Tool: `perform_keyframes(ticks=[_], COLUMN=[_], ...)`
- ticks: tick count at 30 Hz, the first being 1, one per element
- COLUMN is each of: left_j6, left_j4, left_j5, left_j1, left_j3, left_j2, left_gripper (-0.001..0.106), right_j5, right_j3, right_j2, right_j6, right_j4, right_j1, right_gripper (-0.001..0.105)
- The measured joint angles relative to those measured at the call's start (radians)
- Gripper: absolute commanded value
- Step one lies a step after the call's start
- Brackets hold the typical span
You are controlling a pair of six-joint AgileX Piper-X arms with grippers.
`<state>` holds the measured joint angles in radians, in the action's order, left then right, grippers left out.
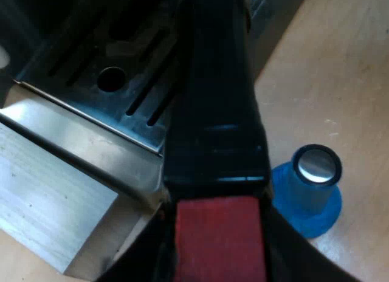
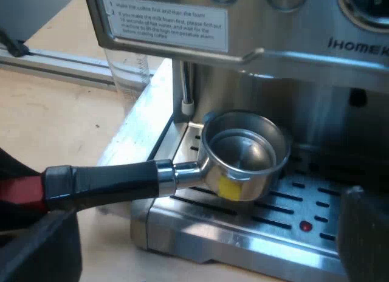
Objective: Put the handle in the coffee machine
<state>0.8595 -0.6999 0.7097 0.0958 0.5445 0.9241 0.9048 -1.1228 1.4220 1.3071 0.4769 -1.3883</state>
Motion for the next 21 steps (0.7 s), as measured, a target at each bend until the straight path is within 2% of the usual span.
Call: perform_keyframes(ticks=[5,8,13,21], left_j6=[-0.001,-0.001,-0.002,-0.002], left_j4=[0.022,0.038,0.056,0.062], left_j5=[0.0,0.0,0.0,0.022], left_j1=[0.0,0.0,0.0,0.0], left_j3=[0.0,0.003,0.039,0.052], left_j2=[0.044,0.059,0.104,0.157], left_gripper=[0.0,0.0,0.0,0.0], right_j5=[0.027,0.051,0.056,0.056], right_j3=[0.0,0.037,0.219,0.361], right_j2=[0.031,0.059,0.065,0.065], right_j6=[0.0,0.0,0.011,0.109], right_j4=[-0.037,-0.131,-0.41,-0.706], right_j1=[0.0,0.0,0.0,0.006], right_gripper=[0.086,0.086,0.086,0.086])
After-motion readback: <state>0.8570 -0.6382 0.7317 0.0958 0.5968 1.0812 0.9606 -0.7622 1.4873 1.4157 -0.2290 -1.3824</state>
